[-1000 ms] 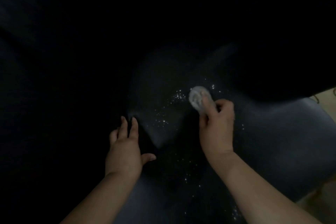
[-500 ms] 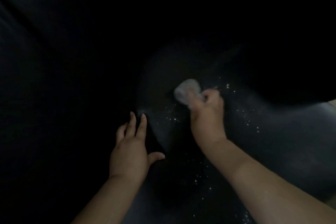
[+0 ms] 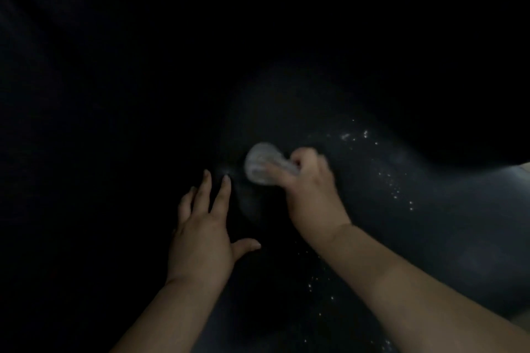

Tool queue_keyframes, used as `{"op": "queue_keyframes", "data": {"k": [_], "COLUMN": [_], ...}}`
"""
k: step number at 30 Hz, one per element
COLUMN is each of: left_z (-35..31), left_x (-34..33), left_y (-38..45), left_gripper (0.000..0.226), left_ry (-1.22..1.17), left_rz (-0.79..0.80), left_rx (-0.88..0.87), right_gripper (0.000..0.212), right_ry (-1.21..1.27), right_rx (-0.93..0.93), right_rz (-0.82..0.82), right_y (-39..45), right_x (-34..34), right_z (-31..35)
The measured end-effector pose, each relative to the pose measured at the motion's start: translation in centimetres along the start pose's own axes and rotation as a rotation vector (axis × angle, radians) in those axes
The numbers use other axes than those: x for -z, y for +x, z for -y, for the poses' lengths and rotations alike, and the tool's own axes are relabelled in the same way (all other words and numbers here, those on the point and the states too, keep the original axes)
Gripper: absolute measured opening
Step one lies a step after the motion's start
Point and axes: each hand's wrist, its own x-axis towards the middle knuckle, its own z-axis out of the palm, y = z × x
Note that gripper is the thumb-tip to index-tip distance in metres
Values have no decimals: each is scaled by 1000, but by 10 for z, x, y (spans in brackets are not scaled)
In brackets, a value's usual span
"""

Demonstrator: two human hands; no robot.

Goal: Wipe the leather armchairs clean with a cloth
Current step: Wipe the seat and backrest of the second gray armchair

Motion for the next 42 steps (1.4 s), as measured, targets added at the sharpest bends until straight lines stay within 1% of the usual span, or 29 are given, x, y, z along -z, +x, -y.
{"op": "queue_keyframes", "data": {"k": [2, 3, 4, 6, 7, 9, 12, 15, 17, 18, 19, 21, 22, 23, 24, 26, 27, 28, 29, 31, 32, 33, 34, 35, 37, 38, 39, 40, 42], "left_z": [-2, -3, -3, -3, -3, -3, -5, -5, -3, -2, -1, -1, -1, -2, -3, -3, -3, -3, -2, -3, -4, -6, -7, -8, -9, -9, -9, -9, -8], "left_x": [-1, -1, -1, -2, -2, -2, -2, -2, -2, -2, -3, -4, -4, -4, -4, -2, -1, 0, 2, 3, 4, 4, 3, 3, 2, 2, 3, 3, 4], "left_y": [1, 1, 1, 0, 0, 0, 0, 0, 0, 0, 0, 0, 0, 0, -1, -1, -1, -1, -2, -1, -1, -1, 0, 0, 0, 0, 0, 1, 2], "left_gripper": [118, 118, 117, 115, 114, 114, 116, 118, 119, 119, 119, 119, 118, 118, 118, 116, 116, 117, 119, 120, 120, 120, 121, 120, 117, 115, 116, 118, 121], "left_ry": [-13, -21, -29, -46, -55, -69, -76, -84, -75, -68, -64, -66, -67, -66, -66, -80, -80, -70, -60, -58, -60, -58, -55, -55, -82, -98, -103, -93, -70], "left_rz": [2, 3, 3, 3, 1, 0, -10, -17, -23, -27, -29, -28, -27, -27, -25, -22, -18, -13, -11, -12, -11, -9, -9, -9, -14, -14, -11, -7, -10], "left_rx": [9, 15, 18, 19, 20, 18, 20, 17, 2, -9, -16, -10, -7, -8, -10, -4, -3, -5, -8, -6, -1, 6, 15, 21, 29, 33, 33, 29, 25], "right_gripper": [59, 63, 62, 48, 44, 43, 41, 33, 27, 25, 25, 37, 40, 37, 33, 35, 36, 33, 27, 19, 23, 26, 27, 25, 24, 29, 30, 28, 32], "right_ry": [88, 128, 157, 85, 76, 105, 102, 45, -26, -51, -67, -44, 1, 59, 81, 42, 24, 34, 34, 39, 22, 31, 58, 124, 207, 203, 192, 168, 142], "right_rx": [-199, -208, -182, -41, -21, -92, -162, -121, -76, -107, -181, -327, -323, -267, -166, 53, 95, 53, -23, -261, -329, -376, -337, -282, -58, 68, 149, 166, 68], "right_rz": [-53, -76, -60, -1, -3, -27, -152, -135, -132, -151, -192, -287, -310, -299, -260, -130, -84, -80, -131, -293, -357, -375, -364, -303, -164, -123, -104, -111, -225], "right_y": [5, 3, -3, -18, -22, -19, 1, 16, 15, 13, 10, 2, -2, -5, -9, -14, -11, -6, 0, 12, 14, 16, 16, 15, 7, 4, 6, 11, 23], "right_x": [4, 1, -2, -10, -12, -12, -14, -18, -13, -8, -3, 3, 3, -1, -8, -19, -16, -11, -5, 5, 3, 2, -5, -12, -29, -34, -32, -26, -12], "right_z": [-10, -3, 10, 32, 35, 30, 33, 41, 28, 14, -2, -21, -19, -9, 4, 27, 26, 16, 2, -31, -42, -39, -28, -8, 27, 35, 32, 22, -8]}}
